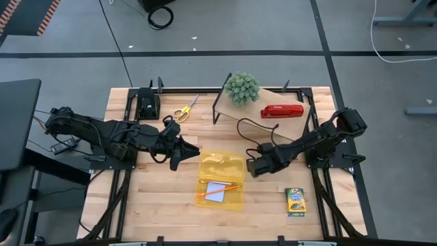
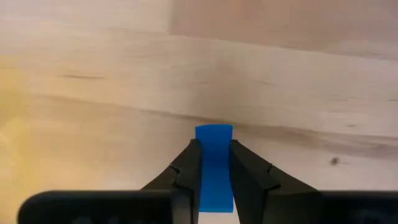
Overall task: Pack school essentials
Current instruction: Put the eraser into the supply box
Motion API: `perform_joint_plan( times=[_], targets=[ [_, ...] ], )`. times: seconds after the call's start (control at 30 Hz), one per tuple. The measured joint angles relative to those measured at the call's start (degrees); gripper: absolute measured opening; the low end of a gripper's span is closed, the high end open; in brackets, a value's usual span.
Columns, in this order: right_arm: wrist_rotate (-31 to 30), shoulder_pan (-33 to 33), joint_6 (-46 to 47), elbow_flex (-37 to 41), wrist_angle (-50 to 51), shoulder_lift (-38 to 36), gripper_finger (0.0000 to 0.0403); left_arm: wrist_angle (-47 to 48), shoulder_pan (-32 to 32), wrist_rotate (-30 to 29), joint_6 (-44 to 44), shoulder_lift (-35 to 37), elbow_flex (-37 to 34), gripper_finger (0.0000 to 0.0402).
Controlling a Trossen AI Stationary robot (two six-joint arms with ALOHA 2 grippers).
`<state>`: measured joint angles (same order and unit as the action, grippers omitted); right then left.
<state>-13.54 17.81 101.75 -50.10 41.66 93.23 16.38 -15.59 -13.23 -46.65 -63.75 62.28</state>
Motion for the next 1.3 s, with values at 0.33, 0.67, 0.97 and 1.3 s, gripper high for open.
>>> perform_joint_plan(
  times=[0.33, 0.67, 0.97, 1.3],
  targets=[
    [-1.8, 5.3, -3.2, -11.6, 3.6, 0.0, 0.0074, 0.0, 0.0, 0.0, 1.3, 0.0, 0.0, 0.0107],
    [-7.4, 7.8, -13.8, -23.1, -0.9, -0.2, 0.0074, 0.0, 0.0, 0.0, 1.6, 0.0, 0.0, 0.0107],
    [-7.4, 7.5, -27.6, -20.0, -13.2, -0.1, 0.0074, 0.0, 0.0, -0.7, 2.9, 0.0, 0.0, 0.0107],
    [-0.9, 8.3, -35.5, -11.7, -27.3, -0.1, 0.0077, 0.0, 0.0, -0.7, 2.3, 0.0, 0.0, 0.0107]
  ],
)
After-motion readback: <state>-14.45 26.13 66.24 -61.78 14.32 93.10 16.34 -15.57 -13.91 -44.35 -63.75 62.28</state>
